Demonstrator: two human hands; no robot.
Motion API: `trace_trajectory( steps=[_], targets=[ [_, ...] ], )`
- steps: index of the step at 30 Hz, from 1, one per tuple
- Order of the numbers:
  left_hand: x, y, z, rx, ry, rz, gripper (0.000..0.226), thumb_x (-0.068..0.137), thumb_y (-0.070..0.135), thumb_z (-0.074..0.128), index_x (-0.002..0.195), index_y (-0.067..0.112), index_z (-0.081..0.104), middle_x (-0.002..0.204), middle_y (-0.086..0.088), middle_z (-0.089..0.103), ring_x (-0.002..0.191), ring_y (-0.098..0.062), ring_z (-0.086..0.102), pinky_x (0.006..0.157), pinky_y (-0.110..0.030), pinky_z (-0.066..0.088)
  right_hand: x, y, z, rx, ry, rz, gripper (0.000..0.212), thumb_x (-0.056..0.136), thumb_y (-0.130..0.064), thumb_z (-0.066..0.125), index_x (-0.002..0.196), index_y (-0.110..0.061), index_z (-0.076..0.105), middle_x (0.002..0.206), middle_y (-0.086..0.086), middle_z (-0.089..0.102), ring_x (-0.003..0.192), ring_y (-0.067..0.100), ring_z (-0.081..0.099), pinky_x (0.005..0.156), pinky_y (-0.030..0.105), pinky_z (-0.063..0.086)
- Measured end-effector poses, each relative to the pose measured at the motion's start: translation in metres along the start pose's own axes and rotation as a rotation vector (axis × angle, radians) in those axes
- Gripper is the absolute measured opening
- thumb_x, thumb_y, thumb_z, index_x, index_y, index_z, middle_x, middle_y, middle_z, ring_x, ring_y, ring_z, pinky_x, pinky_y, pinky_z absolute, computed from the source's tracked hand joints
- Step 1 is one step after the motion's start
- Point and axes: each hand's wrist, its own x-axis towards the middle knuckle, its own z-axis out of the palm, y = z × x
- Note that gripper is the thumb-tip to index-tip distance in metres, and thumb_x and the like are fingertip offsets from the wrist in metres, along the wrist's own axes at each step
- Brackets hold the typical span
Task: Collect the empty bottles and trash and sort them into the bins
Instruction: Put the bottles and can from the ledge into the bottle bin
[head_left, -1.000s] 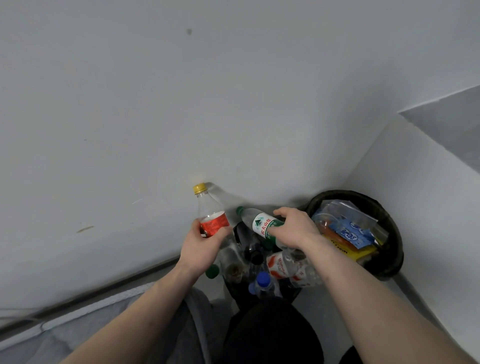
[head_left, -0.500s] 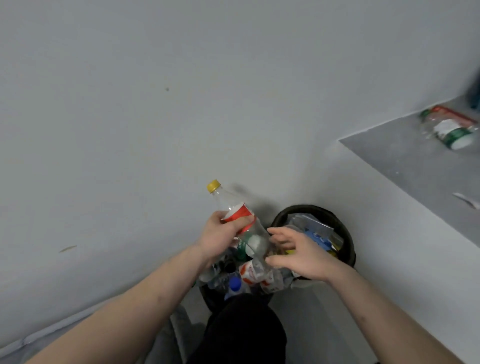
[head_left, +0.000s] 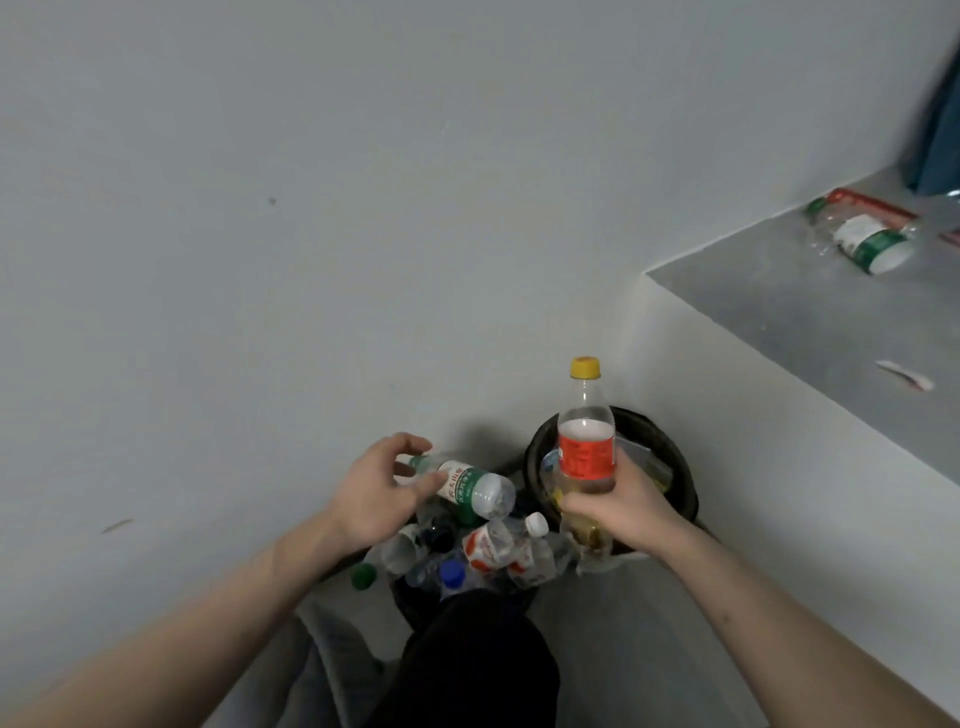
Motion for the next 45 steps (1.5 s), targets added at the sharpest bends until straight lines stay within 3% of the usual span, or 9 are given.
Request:
trace_trajectory(
  steps=[4,10,16,21,29,38,45],
  targets=[
    [-0.031,-0.062,-0.029,0.196,0.061,-0.07,0.034,0.084,0.046,0.073,0.114,0.037,0.062,0.12,0.015,0.058,0.103,-0.003,0.063,0.089,-0.032,0.053,0.004,-0.027,0.02,0.048,-0.026,-0.039,0.039,0.072,-0.044,0.083,0.104,-0.033,0.066,0.096,-0.013,0.072,0.092,0.001,0.066,0.074,0.022,0.048],
    [-0.061,-0.107,-0.039,0.288,0.066,-0.155,0.03,0.087,0.04,0.072,0.115,0.035,0.062,0.12,0.01,0.056,0.104,-0.009,0.062,0.083,-0.026,0.046,0.018,-0.055,0.06,-0.077,-0.057,-0.091,0.062,0.064,-0.05,0.085,0.113,-0.031,0.051,0.098,-0.013,0.065,0.086,0.0,0.062,0.068,0.022,0.047],
    [-0.059,-0.108,-0.027,0.277,0.137,-0.24,0.031,0.079,0.055,0.062,0.106,0.038,0.062,0.11,0.02,0.06,0.098,-0.002,0.062,0.087,-0.03,0.053,0.03,-0.07,0.097,-0.325,-0.144,-0.198,0.052,0.062,-0.049,0.082,0.108,-0.038,0.059,0.098,-0.015,0.065,0.086,0.004,0.063,0.083,0.033,0.055],
    [-0.06,-0.103,-0.025,0.296,0.169,-0.291,0.025,0.08,0.053,0.061,0.101,0.038,0.062,0.101,0.02,0.06,0.094,-0.004,0.062,0.084,-0.031,0.053,0.036,-0.066,0.115,-0.537,-0.176,-0.23,0.078,0.067,-0.05,0.083,0.136,-0.036,0.05,0.117,-0.013,0.059,0.104,0.012,0.059,0.09,0.034,0.049],
    [-0.059,-0.102,-0.025,0.318,0.151,-0.284,0.019,0.081,0.051,0.058,0.094,0.036,0.061,0.096,0.019,0.06,0.091,-0.008,0.061,0.08,-0.031,0.052,0.039,-0.066,0.132,-0.737,-0.134,-0.311,0.077,0.067,-0.051,0.081,0.135,-0.032,0.05,0.12,-0.008,0.059,0.111,0.019,0.058,0.092,0.037,0.049],
    [-0.058,-0.102,-0.023,0.342,0.15,-0.273,0.019,0.078,0.052,0.056,0.088,0.036,0.06,0.089,0.018,0.06,0.085,-0.009,0.06,0.076,-0.031,0.051,0.043,-0.053,0.138,-0.813,-0.093,-0.306,0.08,0.072,-0.056,0.079,0.141,-0.031,0.047,0.129,-0.005,0.054,0.118,0.02,0.05,0.098,0.037,0.047],
    [-0.059,-0.102,-0.023,0.348,0.178,-0.255,0.018,0.078,0.05,0.057,0.085,0.035,0.061,0.086,0.016,0.061,0.082,-0.01,0.06,0.074,-0.031,0.052,0.05,-0.048,0.137,-0.809,-0.076,-0.345,0.087,0.069,-0.072,0.069,0.145,-0.039,0.043,0.145,-0.006,0.04,0.133,0.023,0.033,0.11,0.043,0.033]
  ],
)
